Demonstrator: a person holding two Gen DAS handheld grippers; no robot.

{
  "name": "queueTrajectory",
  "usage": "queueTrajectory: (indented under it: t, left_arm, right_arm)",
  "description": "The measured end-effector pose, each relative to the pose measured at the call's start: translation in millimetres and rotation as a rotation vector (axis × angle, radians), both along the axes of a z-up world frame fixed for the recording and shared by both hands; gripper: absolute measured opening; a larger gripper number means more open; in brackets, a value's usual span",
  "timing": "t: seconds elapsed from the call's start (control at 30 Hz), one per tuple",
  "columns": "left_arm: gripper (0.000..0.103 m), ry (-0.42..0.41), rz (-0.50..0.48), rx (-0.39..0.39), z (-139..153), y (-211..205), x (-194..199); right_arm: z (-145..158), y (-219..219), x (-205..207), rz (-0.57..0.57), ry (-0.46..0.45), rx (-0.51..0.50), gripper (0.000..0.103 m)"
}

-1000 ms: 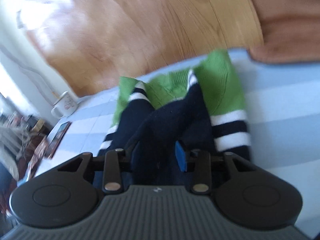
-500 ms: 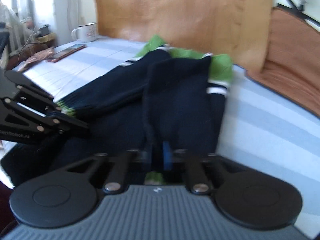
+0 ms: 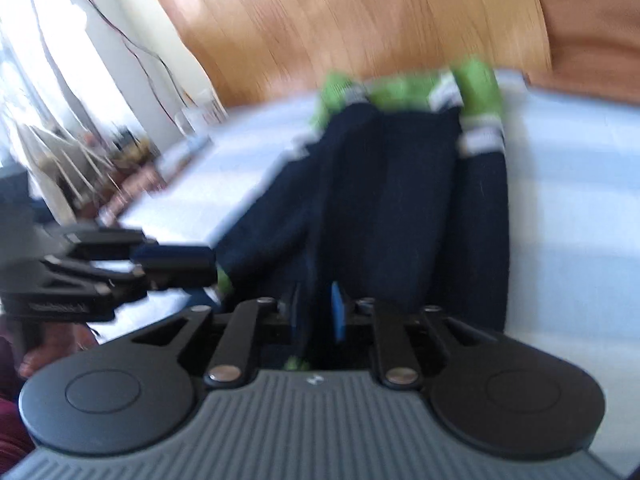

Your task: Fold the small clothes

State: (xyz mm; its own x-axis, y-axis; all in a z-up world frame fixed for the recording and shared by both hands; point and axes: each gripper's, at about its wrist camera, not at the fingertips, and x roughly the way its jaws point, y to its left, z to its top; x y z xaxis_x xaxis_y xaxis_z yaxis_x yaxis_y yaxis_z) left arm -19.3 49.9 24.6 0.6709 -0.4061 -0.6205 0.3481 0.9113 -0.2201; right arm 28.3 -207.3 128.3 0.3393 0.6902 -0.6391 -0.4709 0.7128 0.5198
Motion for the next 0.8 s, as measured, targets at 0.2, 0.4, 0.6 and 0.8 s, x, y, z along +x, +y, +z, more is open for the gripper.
queueTrajectory:
  t: [0.2,0.4,0.6,0.8]
  left_arm:
    - [0.034,0.015,0.211,-0.176,3.6,69.7,-1.6]
    - [0.037,0.099,0.233,-0.249,-14.8,83.4,11.7]
    - [0.040,0.102,0.188,-0.267,-16.9,70.5,27.1]
    - [0.040,0.099,0.157,-0.271,-15.7,59.1,36.3]
  right_arm:
    - [-27.1,39.7,21.1,0.033,0.284,0.089,0.027]
    - [-59.6,54.5,30.4,-0.059,0.473,0.181,0.033]
    - [-50.0,58.6,38.3,-0.071,0.483,0.197,0.031]
    - [-28.8,46.7,28.2,-0.008,0.324,0.052,0.012]
